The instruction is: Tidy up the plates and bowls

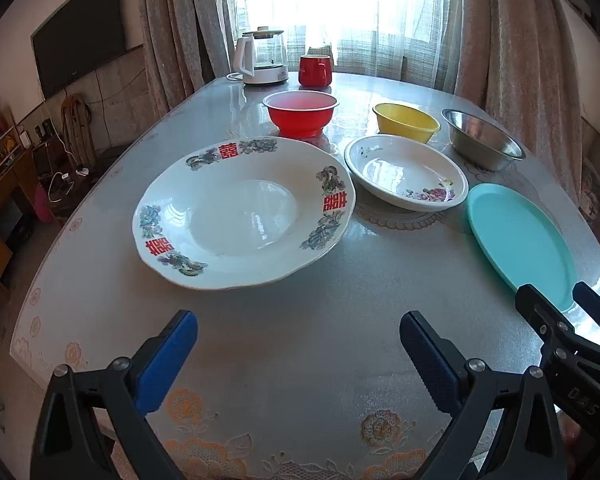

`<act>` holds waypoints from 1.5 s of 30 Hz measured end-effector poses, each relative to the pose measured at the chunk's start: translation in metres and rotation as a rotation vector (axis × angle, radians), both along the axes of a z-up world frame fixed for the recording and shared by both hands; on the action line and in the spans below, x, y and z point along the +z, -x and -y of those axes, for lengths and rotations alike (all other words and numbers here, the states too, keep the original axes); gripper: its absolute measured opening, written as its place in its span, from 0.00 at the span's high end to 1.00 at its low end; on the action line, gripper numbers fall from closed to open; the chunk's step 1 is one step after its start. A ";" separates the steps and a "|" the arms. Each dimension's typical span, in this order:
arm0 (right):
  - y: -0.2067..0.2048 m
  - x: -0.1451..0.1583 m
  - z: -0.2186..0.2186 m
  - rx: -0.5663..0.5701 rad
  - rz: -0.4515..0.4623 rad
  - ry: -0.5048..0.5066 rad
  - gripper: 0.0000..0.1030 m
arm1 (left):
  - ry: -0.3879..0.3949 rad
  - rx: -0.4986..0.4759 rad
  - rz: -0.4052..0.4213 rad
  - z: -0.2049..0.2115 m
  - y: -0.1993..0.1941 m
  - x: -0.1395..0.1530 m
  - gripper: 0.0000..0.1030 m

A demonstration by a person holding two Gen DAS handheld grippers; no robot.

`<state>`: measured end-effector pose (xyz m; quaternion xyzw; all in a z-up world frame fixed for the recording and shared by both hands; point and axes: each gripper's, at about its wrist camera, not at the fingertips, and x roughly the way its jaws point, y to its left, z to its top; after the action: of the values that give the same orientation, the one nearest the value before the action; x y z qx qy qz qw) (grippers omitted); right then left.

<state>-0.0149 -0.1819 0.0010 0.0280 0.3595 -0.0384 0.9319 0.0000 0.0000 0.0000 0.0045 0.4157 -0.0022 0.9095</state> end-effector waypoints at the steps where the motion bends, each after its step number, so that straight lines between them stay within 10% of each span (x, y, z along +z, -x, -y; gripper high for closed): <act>1: -0.001 0.002 0.001 -0.001 -0.010 -0.001 0.02 | -0.001 -0.001 0.001 0.000 0.001 0.000 0.01; 45: -0.012 0.005 0.001 0.035 -0.010 -0.004 0.02 | -0.012 -0.021 -0.005 -0.011 -0.013 0.000 0.00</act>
<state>-0.0024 -0.1833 0.0056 0.0233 0.3647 -0.0214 0.9306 0.0132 0.0109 0.0003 0.0141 0.4179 -0.0091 0.9083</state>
